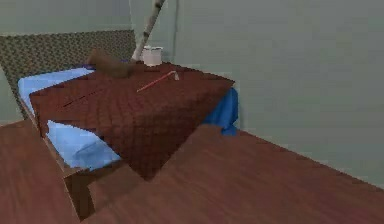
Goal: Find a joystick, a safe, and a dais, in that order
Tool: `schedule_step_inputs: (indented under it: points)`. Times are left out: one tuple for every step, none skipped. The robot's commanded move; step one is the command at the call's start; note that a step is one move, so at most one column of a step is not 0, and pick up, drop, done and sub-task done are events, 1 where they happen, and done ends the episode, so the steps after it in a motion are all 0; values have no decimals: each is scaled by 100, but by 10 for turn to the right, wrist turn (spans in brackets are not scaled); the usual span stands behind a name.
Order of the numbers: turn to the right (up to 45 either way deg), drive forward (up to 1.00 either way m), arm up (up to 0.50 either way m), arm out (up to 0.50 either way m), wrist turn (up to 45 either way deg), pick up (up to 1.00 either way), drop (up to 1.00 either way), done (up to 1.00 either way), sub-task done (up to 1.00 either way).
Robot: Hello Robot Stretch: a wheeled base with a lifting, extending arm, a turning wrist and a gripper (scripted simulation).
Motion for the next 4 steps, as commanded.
schedule_step_inputs:
  points:
    - [-450,0,0,0,0,0,0,0,0]
    - [0,70,0,0,0,0,0,0,0]
    - [-240,0,0,0,0,0,0,0,0]
    - [-30,0,0,0,0,0,0,0,0]
